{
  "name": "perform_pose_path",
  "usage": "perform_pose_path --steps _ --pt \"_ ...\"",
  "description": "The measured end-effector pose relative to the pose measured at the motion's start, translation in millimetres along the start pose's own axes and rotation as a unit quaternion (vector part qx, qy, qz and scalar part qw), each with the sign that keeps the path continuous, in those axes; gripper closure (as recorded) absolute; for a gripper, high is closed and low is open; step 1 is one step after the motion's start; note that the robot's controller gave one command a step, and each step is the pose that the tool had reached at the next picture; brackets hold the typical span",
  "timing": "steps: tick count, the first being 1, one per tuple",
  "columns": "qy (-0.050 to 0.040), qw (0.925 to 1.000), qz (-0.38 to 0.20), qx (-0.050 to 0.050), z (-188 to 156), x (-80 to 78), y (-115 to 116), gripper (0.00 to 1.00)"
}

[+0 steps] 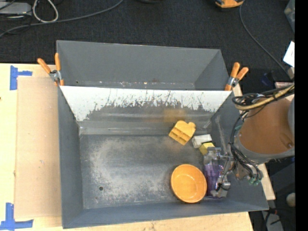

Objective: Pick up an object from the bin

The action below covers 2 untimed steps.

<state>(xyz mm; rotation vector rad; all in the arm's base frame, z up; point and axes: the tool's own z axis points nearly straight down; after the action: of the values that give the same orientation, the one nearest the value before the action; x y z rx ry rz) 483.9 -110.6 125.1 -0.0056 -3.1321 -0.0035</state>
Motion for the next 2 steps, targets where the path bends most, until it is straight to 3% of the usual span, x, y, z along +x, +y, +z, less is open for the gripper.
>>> perform_pose_path --steps 1,2 --pt "-0.0036 1.0 -0.002 0.001 -4 -2.0 0 0.0" --pt "-0.0054 0.9989 0.046 0.0 23 -31.1 -8 0.0"
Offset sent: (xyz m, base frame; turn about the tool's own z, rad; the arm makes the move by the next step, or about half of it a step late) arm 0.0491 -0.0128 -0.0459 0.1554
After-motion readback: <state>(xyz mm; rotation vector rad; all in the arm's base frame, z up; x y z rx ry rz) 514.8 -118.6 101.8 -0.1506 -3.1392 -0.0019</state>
